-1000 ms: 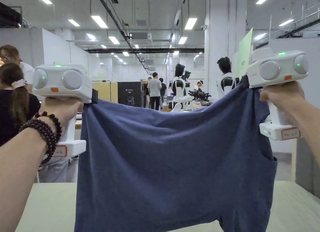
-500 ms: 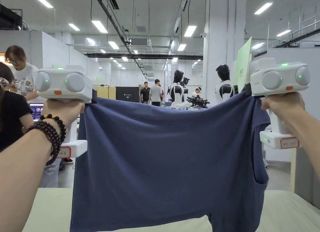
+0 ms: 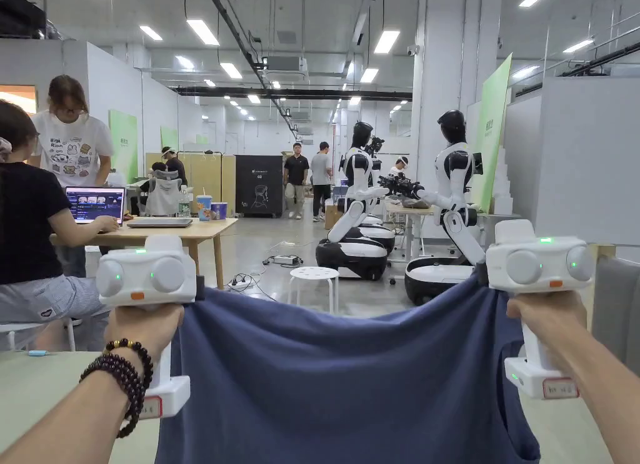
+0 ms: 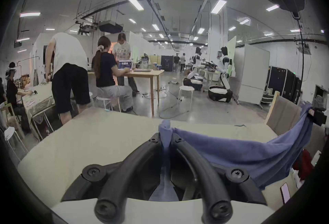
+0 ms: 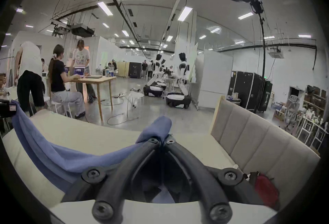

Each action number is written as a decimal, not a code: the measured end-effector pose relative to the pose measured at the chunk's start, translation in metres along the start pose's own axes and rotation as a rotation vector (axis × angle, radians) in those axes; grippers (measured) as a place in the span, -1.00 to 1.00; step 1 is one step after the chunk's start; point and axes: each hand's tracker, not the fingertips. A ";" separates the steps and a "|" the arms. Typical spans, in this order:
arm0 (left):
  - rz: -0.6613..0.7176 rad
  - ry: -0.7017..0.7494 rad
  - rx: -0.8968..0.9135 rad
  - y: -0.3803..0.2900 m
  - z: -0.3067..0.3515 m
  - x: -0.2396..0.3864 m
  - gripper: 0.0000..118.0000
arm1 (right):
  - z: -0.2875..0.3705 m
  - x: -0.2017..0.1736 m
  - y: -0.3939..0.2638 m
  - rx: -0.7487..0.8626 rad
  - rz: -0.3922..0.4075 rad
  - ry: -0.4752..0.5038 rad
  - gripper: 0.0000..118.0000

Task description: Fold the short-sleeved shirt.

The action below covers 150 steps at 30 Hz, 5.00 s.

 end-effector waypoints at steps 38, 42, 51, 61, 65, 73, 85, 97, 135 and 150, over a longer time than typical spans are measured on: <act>-0.024 -0.057 -0.258 -0.332 0.278 -0.095 -0.90 | 0.332 0.029 -0.364 -0.309 0.032 0.153 -0.99; -0.018 -0.056 -0.285 -0.352 0.286 -0.103 -0.90 | 0.334 0.026 -0.387 -0.371 0.033 0.149 -0.98; -0.008 -0.071 -0.340 -0.395 0.290 -0.112 -0.89 | 0.315 0.032 -0.434 -0.497 0.049 0.129 -0.98; -0.009 -0.009 -0.329 -0.372 0.299 -0.111 1.00 | 0.348 0.028 -0.411 -0.399 0.019 0.176 0.96; 0.029 -0.058 -0.257 -0.348 0.312 -0.111 0.93 | 0.368 0.035 -0.398 -0.342 -0.019 0.198 0.91; -0.006 -0.119 -0.227 -0.337 0.325 -0.115 -1.00 | 0.365 0.026 -0.384 -0.327 -0.031 0.170 -1.00; -0.064 -0.063 -0.356 -0.369 0.306 -0.107 0.79 | 0.352 0.015 -0.377 -0.360 0.001 0.168 -1.00; -0.078 -0.095 -0.408 -0.389 0.287 -0.101 -0.89 | 0.348 0.019 -0.386 -0.396 -0.013 0.168 -1.00; -0.131 -0.069 -0.404 -0.305 0.156 -0.071 -0.89 | 0.172 0.013 -0.323 -0.437 0.064 0.124 -0.83; -0.116 -0.021 -0.518 -0.327 0.093 -0.061 -0.84 | 0.085 0.003 -0.362 -0.571 0.014 0.115 -0.78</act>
